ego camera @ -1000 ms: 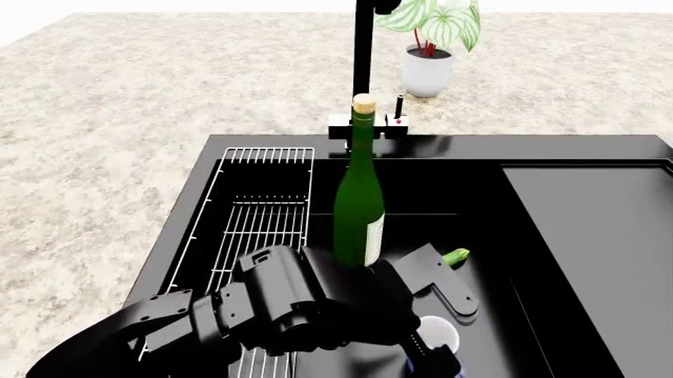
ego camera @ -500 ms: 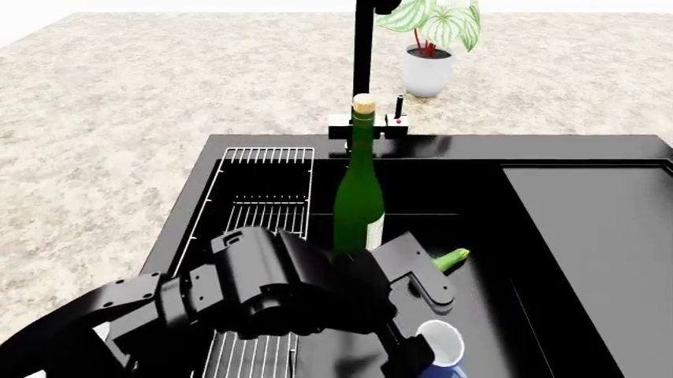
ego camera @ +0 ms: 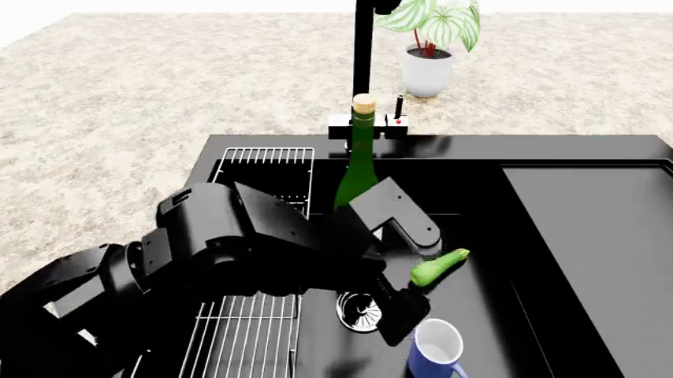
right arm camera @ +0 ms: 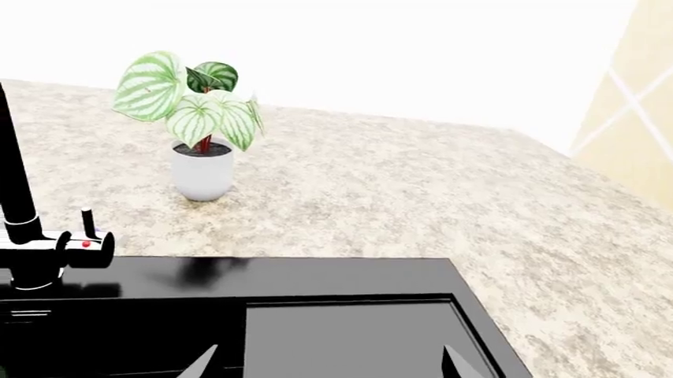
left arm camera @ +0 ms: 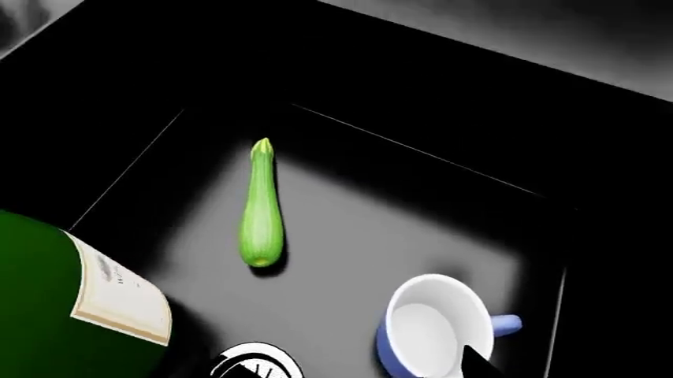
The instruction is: Pick the bottle and mug and place them in the sink. Then turn on the water.
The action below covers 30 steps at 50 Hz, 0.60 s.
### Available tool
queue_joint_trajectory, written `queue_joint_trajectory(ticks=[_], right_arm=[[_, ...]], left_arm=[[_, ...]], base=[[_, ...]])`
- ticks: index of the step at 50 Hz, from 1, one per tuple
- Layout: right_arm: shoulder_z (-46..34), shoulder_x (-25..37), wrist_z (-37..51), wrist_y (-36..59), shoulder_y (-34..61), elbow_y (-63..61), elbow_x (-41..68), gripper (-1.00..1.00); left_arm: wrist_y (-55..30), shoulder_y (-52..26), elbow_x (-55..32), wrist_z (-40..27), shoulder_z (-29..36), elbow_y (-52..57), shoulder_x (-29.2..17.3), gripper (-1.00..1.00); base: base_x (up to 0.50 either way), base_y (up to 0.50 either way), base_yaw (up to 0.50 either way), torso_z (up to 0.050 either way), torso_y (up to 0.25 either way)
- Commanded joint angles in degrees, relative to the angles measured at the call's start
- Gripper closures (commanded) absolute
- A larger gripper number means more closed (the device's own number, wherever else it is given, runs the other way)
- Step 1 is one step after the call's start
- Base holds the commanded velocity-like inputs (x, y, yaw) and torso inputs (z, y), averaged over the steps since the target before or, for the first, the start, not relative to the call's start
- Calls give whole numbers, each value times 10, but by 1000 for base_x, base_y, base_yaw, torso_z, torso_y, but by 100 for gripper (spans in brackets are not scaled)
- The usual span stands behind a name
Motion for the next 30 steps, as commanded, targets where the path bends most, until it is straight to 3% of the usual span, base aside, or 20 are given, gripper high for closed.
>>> queue_joint_trajectory(ticks=[1,30], right_arm=[[-4,-12,-6,-17,-12,-3,-11,-100],[0,-100,13,30,18,20,-33,-100]], left_arm=[[12,-28,-42,-10,-62,14,-31,-100],[23,-62,-199,-69,-215,129,-186,-100]], base=[[0,0,0,0,0],[0,0,0,0,0]])
